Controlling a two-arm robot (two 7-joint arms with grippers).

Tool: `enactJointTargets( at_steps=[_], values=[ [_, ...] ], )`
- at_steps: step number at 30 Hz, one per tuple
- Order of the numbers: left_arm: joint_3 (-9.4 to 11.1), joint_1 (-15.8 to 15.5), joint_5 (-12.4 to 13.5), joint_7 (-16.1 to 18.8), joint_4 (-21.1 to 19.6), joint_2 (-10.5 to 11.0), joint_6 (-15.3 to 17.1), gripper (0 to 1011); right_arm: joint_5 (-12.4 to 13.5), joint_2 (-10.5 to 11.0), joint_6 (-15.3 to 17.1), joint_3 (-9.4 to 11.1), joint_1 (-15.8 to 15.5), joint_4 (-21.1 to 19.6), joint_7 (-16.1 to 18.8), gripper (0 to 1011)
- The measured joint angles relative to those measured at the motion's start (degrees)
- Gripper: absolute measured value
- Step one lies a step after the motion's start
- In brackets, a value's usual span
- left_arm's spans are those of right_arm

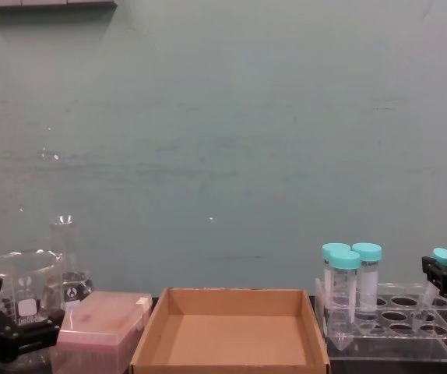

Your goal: Use the right hand to move the test tube from the test tube rack into the box.

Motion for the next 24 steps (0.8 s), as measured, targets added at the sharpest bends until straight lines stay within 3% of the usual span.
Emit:
enactJointTargets(
  at_steps=[11,17,24],
  values=[
    [0.00,0.00,0.00,0.00,0.00,0.00,0.00,1000,-0.23,-0.08,-0.07,0.11,-0.03,-0.06,-0.05,267],
    [0.00,0.00,0.00,0.00,0.00,0.00,0.00,1000,-0.86,-0.42,-0.24,1.28,-0.29,-1.04,0.18,267],
    [0.00,0.00,0.00,0.00,0.00,0.00,0.00,1000,-0.82,0.19,-0.19,3.34,-1.73,-5.34,0.90,267]
  ],
)
